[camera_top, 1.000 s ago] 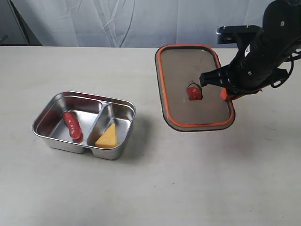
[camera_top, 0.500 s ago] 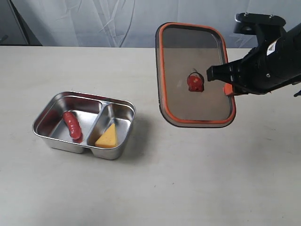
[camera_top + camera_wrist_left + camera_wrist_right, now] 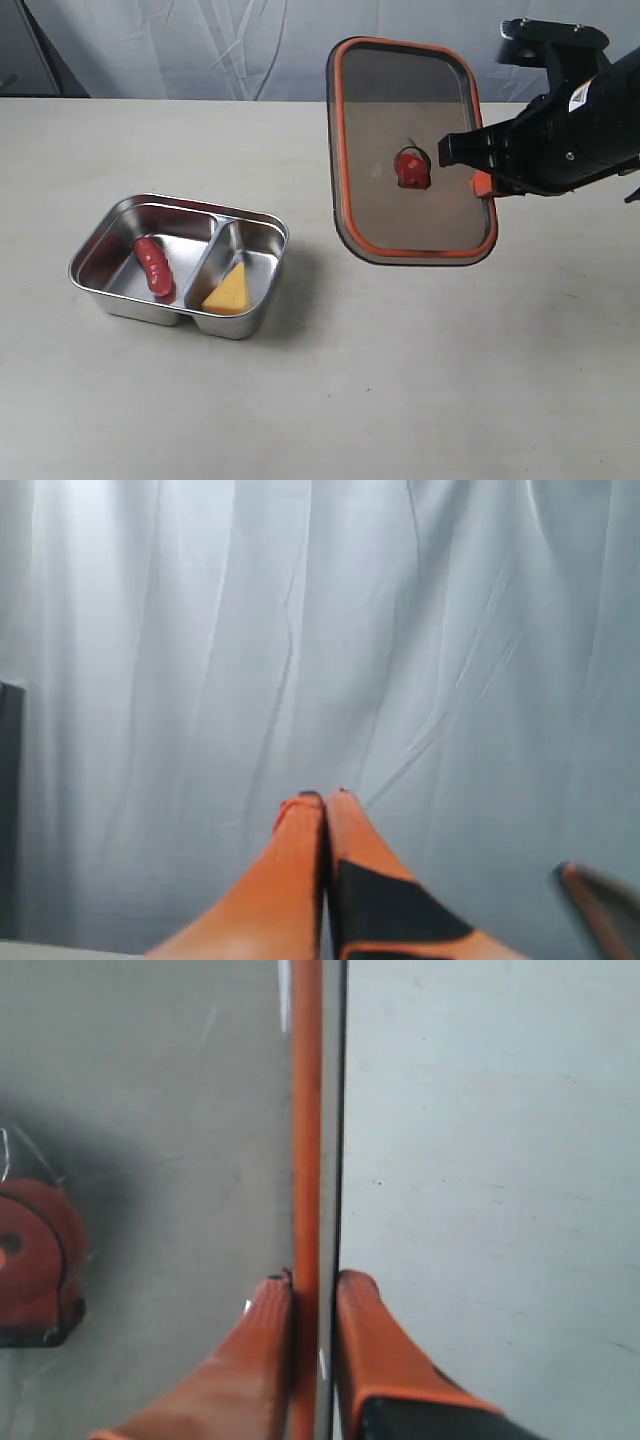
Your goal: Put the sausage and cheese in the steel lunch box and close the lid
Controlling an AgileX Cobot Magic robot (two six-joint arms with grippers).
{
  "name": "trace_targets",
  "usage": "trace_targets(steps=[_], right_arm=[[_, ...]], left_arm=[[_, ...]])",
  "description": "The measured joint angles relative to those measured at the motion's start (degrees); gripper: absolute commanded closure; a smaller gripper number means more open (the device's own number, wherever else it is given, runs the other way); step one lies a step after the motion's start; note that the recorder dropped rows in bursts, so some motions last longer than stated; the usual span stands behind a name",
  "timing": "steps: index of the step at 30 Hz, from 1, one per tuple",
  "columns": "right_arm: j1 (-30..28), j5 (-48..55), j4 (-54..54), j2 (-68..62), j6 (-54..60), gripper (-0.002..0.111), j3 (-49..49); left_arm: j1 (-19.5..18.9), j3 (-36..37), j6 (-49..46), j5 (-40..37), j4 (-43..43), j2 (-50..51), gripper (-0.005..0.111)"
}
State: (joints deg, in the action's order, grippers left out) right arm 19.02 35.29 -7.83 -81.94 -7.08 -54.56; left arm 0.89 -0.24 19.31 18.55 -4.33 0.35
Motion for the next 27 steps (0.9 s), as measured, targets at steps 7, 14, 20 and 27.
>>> trace_targets(steps=[7, 14, 20, 27], right_arm=[[7.3, -1.4, -0.2, 0.0, 3.3, 0.109, 0.0], [13.3, -5.2, -0.2, 0.0, 5.7, 0.109, 0.0], [17.5, -6.1, -0.2, 0.0, 7.1, 0.109, 0.0], [22.6, -7.7, -0.2, 0.0, 9.3, 0.109, 0.0]], left_arm=[[0.0, 0.0, 50.9, -5.5, -12.5, 0.0, 0.107], [0.0, 0.1, 93.4, 4.5, -45.1, 0.6, 0.107], [0.0, 0.1, 99.6, 12.5, -55.8, 5.7, 0.082], [0.0, 0.1, 100.3, 14.3, -59.3, 9.5, 0.05]])
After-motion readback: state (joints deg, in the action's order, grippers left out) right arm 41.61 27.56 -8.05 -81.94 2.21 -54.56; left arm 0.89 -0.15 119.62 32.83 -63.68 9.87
